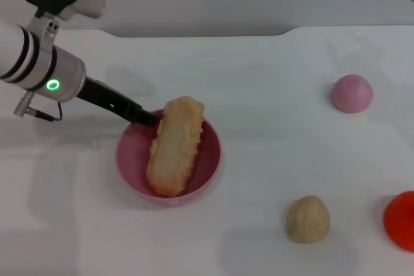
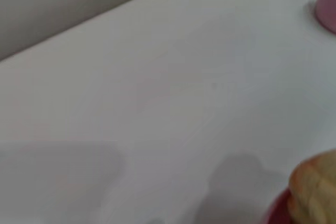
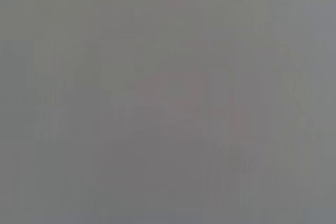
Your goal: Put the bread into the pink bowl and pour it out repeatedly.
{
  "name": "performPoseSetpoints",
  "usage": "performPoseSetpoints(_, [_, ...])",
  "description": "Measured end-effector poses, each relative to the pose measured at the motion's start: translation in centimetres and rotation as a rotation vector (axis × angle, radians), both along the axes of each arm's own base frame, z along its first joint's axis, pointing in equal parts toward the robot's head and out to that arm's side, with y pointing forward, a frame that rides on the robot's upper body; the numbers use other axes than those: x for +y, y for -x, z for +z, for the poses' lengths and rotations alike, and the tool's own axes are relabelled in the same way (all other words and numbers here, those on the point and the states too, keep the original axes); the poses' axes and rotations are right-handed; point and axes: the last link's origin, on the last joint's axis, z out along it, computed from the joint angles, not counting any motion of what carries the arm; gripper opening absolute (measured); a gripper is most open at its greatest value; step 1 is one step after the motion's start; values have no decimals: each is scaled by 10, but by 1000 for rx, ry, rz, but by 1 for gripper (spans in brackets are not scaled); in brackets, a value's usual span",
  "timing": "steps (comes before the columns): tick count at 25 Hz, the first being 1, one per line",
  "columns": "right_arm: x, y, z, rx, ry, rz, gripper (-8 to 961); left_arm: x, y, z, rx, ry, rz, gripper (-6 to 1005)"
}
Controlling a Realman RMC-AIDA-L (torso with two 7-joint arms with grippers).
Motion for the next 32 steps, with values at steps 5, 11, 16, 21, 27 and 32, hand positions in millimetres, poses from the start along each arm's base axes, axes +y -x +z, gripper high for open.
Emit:
performPoseSetpoints(5, [0, -2, -1, 3, 4, -6, 556, 4, -7, 9, -38, -42, -13, 624])
performPoseSetpoints(11, [0, -5, -2, 2, 7, -14, 556, 2, -26, 23, -124, -41, -53, 708])
performPoseSetpoints(16, [3, -10, -4, 1, 9, -31, 555, 1, -43, 58, -329, -184, -166, 778])
performPoseSetpoints(21, [4, -13, -5, 2, 11, -42, 555, -6, -47, 92, -628, -416, -365, 776])
performPoseSetpoints(27, [6, -21, -11, 0, 28, -66, 556, -18, -27, 108, -803, -705, -538, 773])
performPoseSetpoints(32, [8, -37, -12, 54, 33, -119, 555, -18, 9, 99, -760, -980, -575, 771])
